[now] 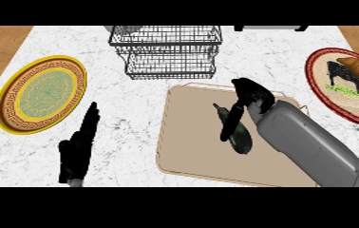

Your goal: Pick the eggplant from the tray and place it in the tiered basket

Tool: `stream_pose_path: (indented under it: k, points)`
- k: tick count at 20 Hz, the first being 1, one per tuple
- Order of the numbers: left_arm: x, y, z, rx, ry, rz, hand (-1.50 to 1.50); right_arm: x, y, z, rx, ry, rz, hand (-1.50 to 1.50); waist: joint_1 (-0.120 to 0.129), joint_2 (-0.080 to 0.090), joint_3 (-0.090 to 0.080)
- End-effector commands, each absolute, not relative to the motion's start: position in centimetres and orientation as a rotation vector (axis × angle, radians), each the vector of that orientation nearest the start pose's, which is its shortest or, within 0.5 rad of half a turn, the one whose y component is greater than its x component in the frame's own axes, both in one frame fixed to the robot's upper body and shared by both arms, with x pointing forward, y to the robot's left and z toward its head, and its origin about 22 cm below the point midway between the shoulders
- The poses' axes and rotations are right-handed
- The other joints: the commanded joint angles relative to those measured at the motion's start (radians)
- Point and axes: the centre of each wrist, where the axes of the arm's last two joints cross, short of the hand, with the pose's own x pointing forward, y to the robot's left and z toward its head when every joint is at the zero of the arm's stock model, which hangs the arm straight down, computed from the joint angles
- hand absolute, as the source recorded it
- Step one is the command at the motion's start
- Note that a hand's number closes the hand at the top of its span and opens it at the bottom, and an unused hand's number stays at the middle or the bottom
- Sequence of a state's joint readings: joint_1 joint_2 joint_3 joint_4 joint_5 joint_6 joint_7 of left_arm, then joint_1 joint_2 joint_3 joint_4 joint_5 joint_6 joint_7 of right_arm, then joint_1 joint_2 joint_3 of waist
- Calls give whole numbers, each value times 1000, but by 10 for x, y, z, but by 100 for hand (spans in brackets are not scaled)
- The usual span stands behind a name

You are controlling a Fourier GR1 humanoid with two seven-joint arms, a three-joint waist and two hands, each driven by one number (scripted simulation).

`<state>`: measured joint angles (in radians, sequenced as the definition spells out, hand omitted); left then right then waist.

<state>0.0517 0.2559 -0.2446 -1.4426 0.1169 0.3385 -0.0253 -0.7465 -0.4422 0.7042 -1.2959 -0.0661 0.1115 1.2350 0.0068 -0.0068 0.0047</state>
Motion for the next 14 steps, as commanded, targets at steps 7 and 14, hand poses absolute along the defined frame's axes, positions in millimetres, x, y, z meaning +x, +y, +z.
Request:
stream_pose_path:
  k: [7,14]
  points:
    - [216,243,-53,245,-1303,-20,0,346,-128,81,-633,-284,965,-150,-8,6,-6]
    - [217,248,-51,259,-1297,-11,0,346,-125,80,-577,-245,935,-150,-15,2,-6]
